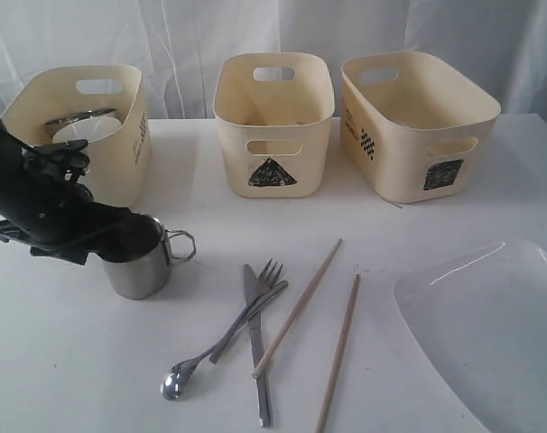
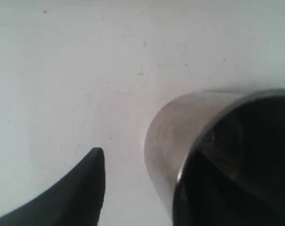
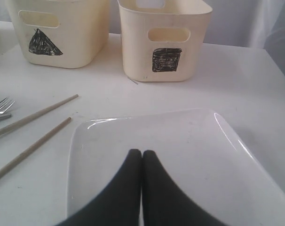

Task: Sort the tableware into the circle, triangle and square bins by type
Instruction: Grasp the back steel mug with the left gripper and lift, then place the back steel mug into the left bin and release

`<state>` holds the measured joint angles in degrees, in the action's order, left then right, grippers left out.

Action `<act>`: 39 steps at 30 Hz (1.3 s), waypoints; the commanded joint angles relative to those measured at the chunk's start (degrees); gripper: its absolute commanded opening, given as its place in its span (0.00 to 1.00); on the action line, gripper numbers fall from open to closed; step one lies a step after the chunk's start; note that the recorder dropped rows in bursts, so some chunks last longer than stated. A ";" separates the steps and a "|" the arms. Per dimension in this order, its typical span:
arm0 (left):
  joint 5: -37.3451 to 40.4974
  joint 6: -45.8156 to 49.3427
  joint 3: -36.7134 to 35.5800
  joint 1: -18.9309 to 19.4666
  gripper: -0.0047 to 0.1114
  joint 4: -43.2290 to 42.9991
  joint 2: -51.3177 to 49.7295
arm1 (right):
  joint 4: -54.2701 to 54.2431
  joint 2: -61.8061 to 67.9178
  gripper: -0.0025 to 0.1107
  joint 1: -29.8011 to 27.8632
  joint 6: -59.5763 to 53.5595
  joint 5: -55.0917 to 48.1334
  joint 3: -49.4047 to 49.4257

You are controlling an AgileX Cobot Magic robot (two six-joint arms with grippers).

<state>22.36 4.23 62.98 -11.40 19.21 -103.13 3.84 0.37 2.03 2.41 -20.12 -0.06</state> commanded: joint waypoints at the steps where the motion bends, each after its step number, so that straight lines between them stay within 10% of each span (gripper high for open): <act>1: 0.59 0.72 0.33 -0.33 0.29 0.50 -0.27 | 0.47 -0.37 0.02 0.22 -0.20 0.10 0.06; 2: 1.31 0.72 0.76 -0.33 0.05 0.01 1.13 | 0.47 -0.37 0.02 0.22 -0.20 0.10 0.06; 10: 8.10 2.16 11.62 3.97 0.04 -21.57 23.51 | 0.47 -0.37 0.02 0.22 -0.20 0.10 0.06; 18: -31.44 1.77 12.30 6.23 0.04 -22.84 26.35 | 0.47 -0.37 0.02 0.22 -0.20 0.10 0.06; 28: -67.22 5.98 15.18 6.23 0.08 -22.84 -1.25 | 0.47 -0.37 0.02 0.22 -0.20 0.10 0.06; 39: -29.71 1.97 29.97 6.74 0.62 -22.39 -13.74 | 0.47 -0.37 0.02 0.22 -0.20 0.10 0.06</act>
<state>-16.05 9.47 89.67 -4.85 -3.92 -117.34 3.94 0.37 2.03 2.41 -20.12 -0.06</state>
